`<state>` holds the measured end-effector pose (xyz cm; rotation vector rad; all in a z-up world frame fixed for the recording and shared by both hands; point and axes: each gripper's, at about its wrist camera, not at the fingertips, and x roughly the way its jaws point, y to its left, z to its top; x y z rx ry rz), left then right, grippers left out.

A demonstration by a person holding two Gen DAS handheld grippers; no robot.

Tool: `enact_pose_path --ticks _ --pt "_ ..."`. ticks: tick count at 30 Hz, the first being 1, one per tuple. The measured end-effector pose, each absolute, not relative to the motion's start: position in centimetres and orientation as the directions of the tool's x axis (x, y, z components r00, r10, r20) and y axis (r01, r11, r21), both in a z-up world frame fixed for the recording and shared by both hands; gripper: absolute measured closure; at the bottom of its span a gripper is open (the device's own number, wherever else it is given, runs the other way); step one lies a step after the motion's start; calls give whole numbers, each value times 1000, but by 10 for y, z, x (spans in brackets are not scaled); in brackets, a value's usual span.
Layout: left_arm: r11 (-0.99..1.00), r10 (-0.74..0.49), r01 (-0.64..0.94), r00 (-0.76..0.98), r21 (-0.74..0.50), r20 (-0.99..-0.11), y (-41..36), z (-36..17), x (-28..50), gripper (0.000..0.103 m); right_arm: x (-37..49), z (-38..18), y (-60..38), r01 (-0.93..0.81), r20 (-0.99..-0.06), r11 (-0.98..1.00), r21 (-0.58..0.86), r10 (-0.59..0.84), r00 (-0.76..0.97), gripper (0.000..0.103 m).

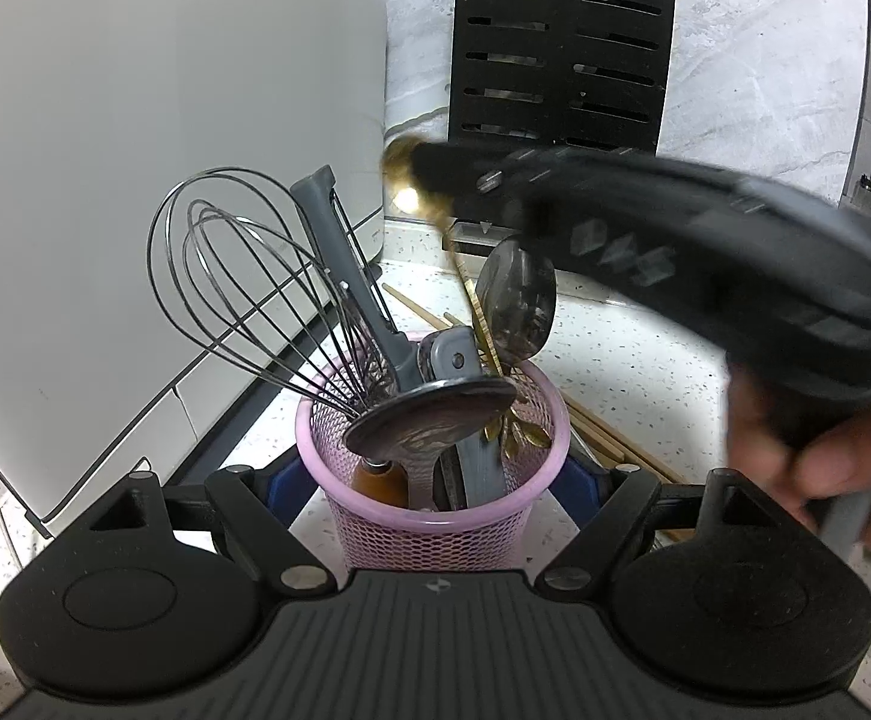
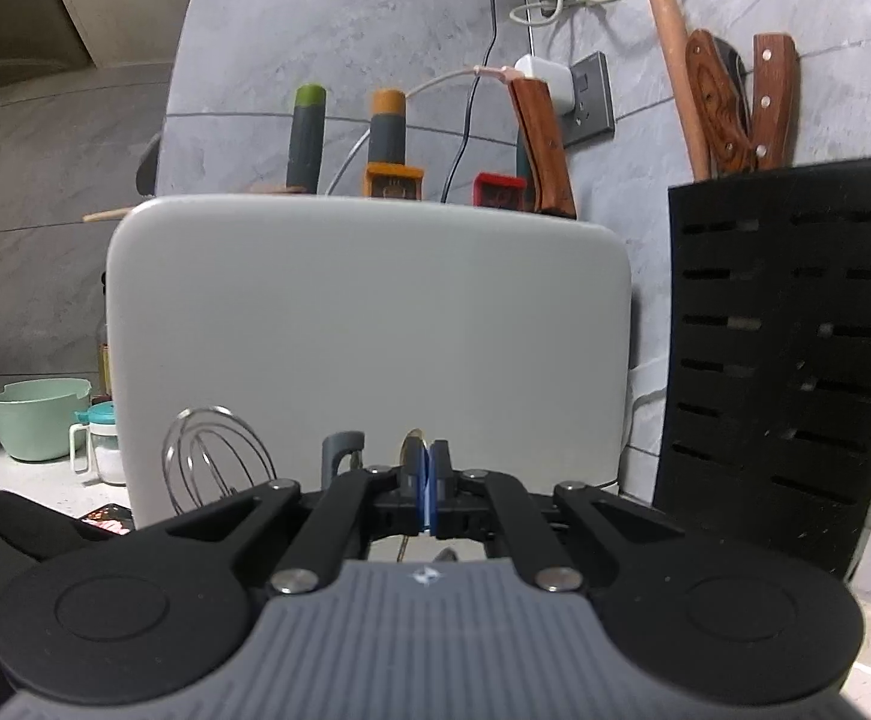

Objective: Organize utensils
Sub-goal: 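Lift the gold spoon and lower it into the pink cup with the right tool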

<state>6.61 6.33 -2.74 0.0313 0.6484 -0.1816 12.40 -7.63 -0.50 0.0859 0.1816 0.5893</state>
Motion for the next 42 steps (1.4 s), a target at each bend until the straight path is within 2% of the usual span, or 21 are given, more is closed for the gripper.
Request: enact_pose_path --ticks 8,21,31,36,42 --pt "984 -160 175 780 -35 -605 65 -27 65 9 102 13 -110 -588 -138 803 99 596 791 103" --pt "985 -156 172 780 -33 -606 66 -28 66 10 81 -8 -96 -682 -278 726 -87 640 717 103" --pt "984 -148 177 779 -14 -609 64 -30 66 10 100 -14 -101 -689 -394 723 52 649 651 103" --pt "984 -155 177 778 -25 -609 66 -29 67 10 102 -8 -108 -672 -392 733 106 652 649 103" --pt "984 -153 176 779 -22 -608 66 -29 66 10 109 7 -137 -561 -378 788 253 614 693 90"
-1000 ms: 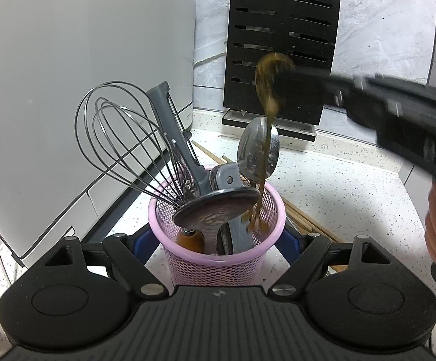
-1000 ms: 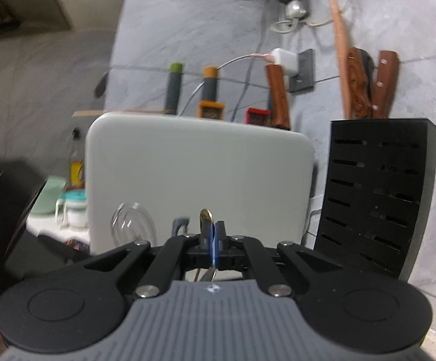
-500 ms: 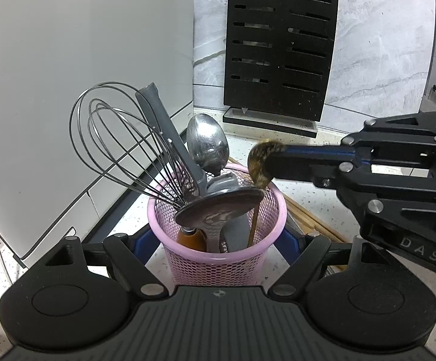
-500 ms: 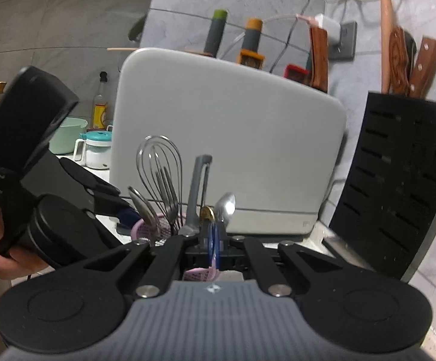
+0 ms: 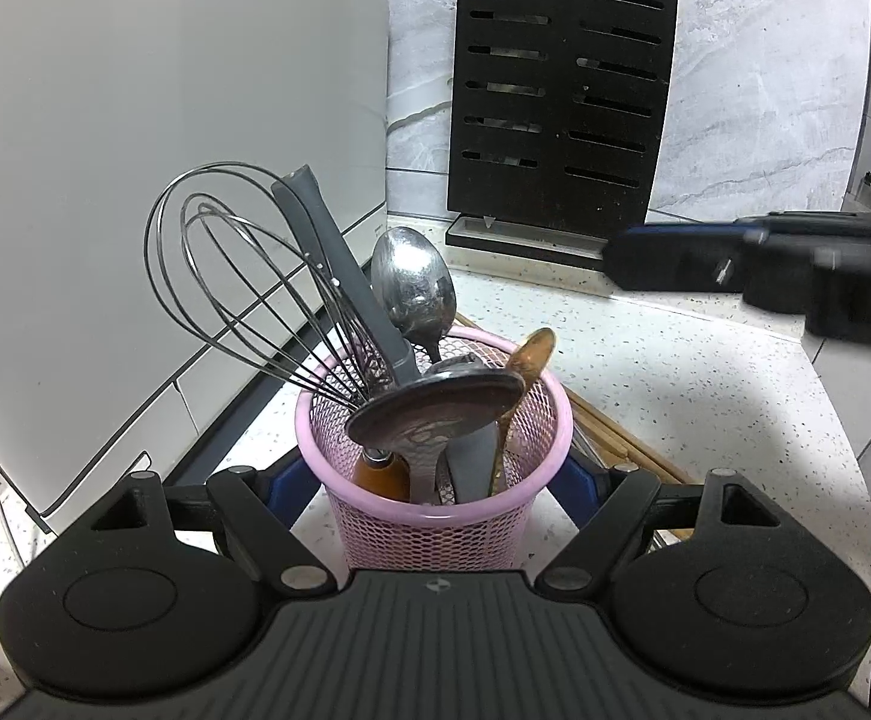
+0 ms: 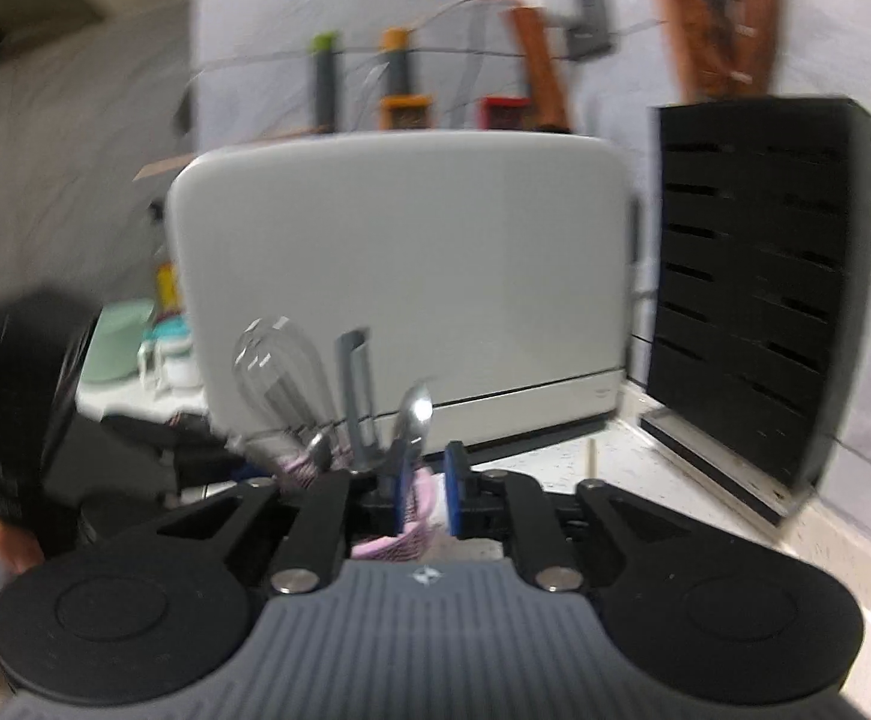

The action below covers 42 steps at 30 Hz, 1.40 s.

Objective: Organize utensils
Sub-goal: 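Lift the gold spoon and lower it into the pink cup with the right tool, then close the right tool on the bent metal straw and lift it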

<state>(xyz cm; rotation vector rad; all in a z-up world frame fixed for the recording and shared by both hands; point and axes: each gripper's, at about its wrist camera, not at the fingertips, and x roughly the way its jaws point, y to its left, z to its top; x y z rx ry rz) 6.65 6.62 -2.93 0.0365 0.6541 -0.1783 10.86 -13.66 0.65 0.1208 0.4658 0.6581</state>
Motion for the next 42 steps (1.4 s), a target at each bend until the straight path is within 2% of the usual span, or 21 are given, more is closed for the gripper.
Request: enact_pose_path --ticks 5,13,16,20,30,37,42 --pt "985 -150 172 779 -22 -609 66 -29 67 10 121 -4 -147 -430 -482 859 277 511 712 90" --pt "985 -148 171 779 -21 -609 66 -29 67 10 153 -41 -130 -318 -672 902 292 430 602 88" --pt "985 -148 171 779 -20 -609 65 -29 67 10 170 -50 -127 -270 -708 902 337 432 559 88" --pt "984 -152 176 779 -21 -608 66 -29 68 10 181 -59 -116 -224 -770 926 304 377 515 88" --pt "984 -152 175 779 -22 -608 66 -29 67 10 195 -69 -103 -196 -797 947 253 319 513 88" --pt "984 -153 176 779 -21 -608 66 -29 68 10 193 -71 -89 -240 -798 960 145 257 545 88" --pt "984 -154 177 779 -22 -608 67 -29 68 10 189 -69 -86 -264 -795 961 82 223 564 94"
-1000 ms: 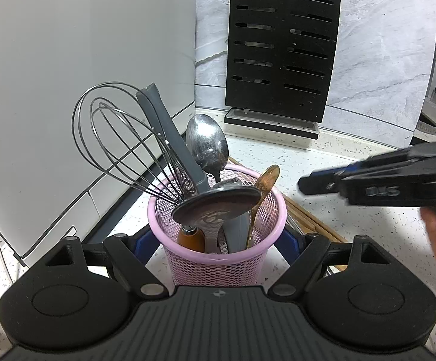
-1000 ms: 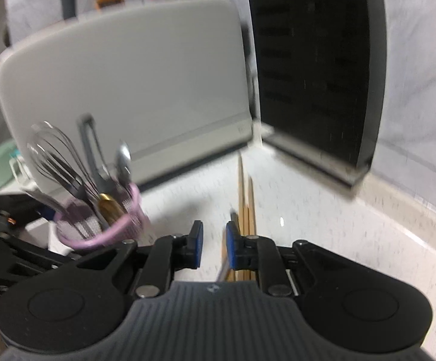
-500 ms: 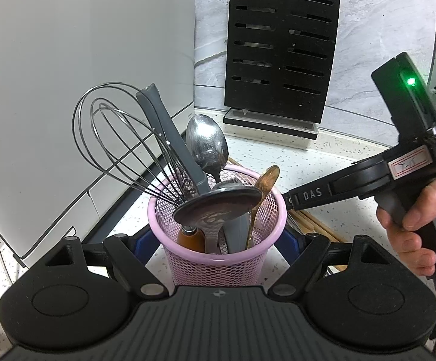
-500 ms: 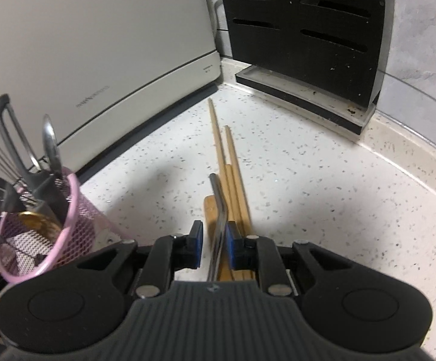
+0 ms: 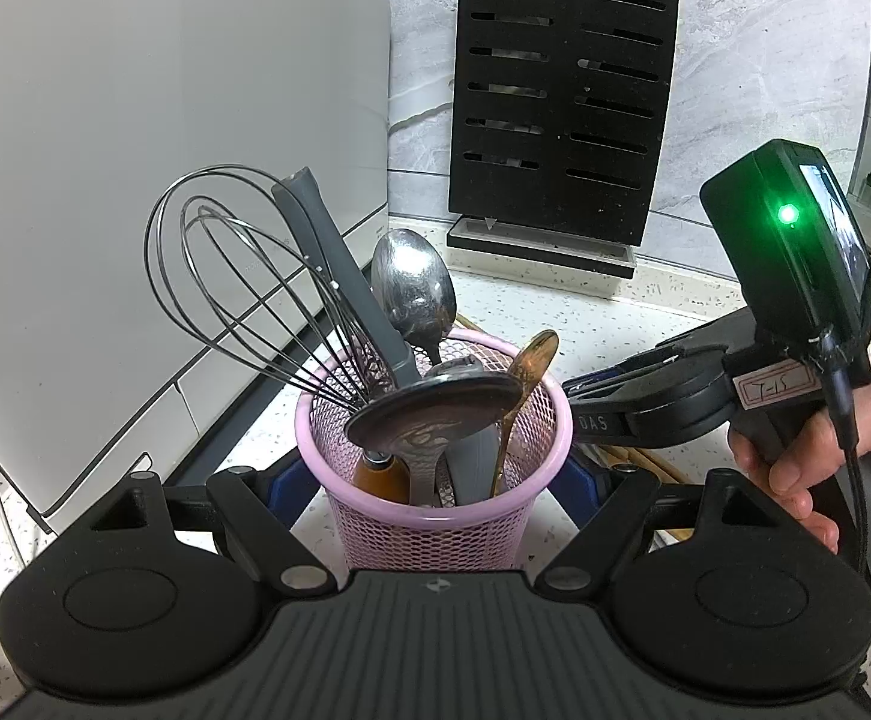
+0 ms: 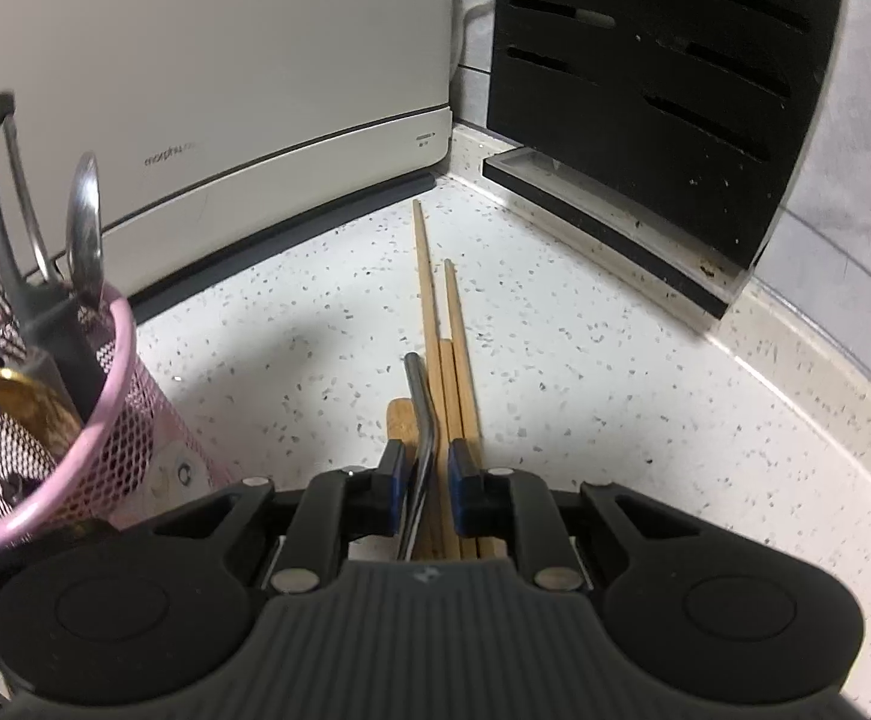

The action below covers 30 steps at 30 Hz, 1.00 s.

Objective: Organize utensils
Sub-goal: 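Close the right tool on the bent metal straw and lift it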

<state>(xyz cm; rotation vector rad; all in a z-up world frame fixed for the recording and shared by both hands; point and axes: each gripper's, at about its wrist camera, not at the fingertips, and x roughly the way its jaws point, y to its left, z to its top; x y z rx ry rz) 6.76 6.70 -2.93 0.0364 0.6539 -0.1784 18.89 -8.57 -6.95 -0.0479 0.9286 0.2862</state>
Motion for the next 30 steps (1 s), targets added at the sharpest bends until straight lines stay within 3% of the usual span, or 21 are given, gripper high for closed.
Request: enact_pose_path --ticks 2,15,30 --pt "984 -153 176 779 -21 -608 67 -29 68 10 191 -69 -91 -254 -794 962 105 235 561 99" --pt "984 -154 176 780 -23 -607 67 -28 67 10 184 -46 -118 -208 -749 928 308 371 549 100" --pt "984 -155 177 781 -23 -605 67 -27 68 10 150 10 -136 -239 -593 904 355 416 689 100"
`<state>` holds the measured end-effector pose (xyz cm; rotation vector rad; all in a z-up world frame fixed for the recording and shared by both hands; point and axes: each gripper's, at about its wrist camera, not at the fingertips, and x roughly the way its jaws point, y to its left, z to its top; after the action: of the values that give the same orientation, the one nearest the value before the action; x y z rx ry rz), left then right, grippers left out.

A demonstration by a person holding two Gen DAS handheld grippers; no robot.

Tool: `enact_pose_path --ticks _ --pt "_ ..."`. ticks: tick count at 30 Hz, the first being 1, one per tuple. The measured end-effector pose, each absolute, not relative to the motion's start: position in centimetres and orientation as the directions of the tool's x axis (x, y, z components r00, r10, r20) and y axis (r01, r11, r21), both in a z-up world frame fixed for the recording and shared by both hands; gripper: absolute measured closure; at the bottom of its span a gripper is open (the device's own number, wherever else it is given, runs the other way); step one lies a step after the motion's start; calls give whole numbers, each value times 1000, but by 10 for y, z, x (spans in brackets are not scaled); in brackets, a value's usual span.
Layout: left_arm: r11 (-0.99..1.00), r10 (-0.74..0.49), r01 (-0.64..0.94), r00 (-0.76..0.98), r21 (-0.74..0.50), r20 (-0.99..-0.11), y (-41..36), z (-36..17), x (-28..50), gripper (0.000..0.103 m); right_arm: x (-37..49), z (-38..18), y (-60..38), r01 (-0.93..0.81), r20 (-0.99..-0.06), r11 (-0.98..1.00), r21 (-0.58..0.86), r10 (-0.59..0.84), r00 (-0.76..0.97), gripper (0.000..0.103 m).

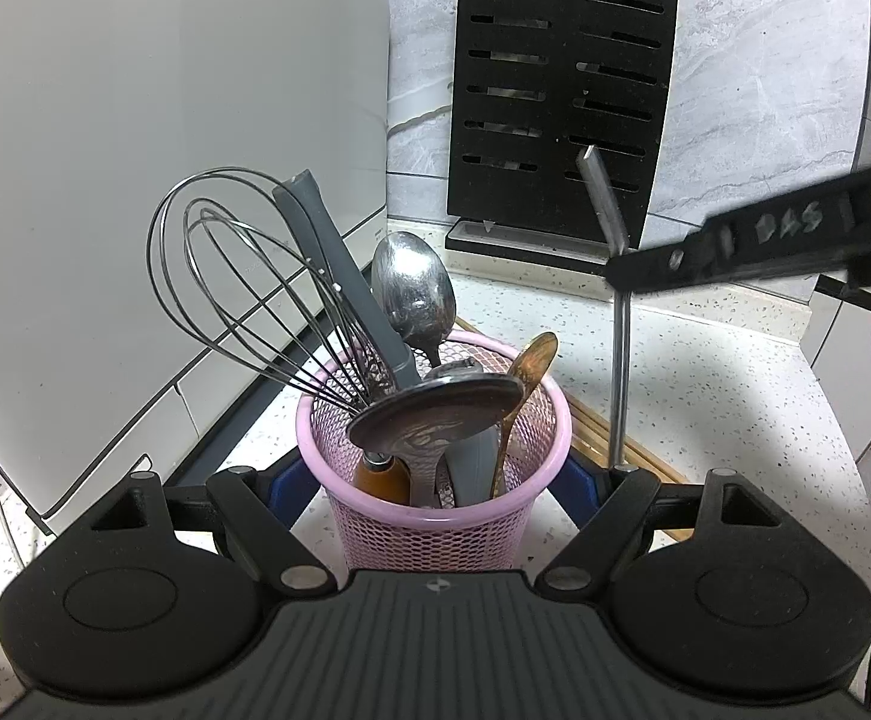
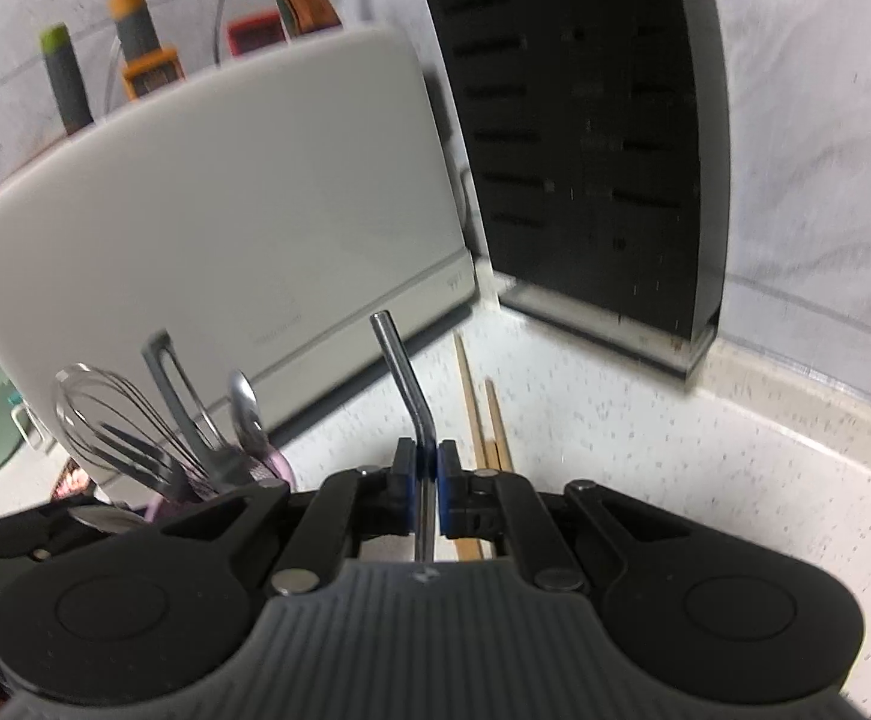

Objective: Organize utensils
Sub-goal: 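Close the right tool on the bent metal straw and lift it, then lower the metal straw into the pink cup and open the right tool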

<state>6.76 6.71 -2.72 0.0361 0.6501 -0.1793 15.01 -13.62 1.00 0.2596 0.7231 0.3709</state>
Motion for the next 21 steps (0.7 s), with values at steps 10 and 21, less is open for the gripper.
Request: enact_pose_path --ticks 10,21 --pt "983 -157 182 784 -19 -601 65 -28 67 10 124 53 -153 -278 -359 880 386 421 833 100" --pt "979 -174 204 783 -17 -598 58 -29 69 10 105 73 -144 -377 -173 849 370 462 870 100"
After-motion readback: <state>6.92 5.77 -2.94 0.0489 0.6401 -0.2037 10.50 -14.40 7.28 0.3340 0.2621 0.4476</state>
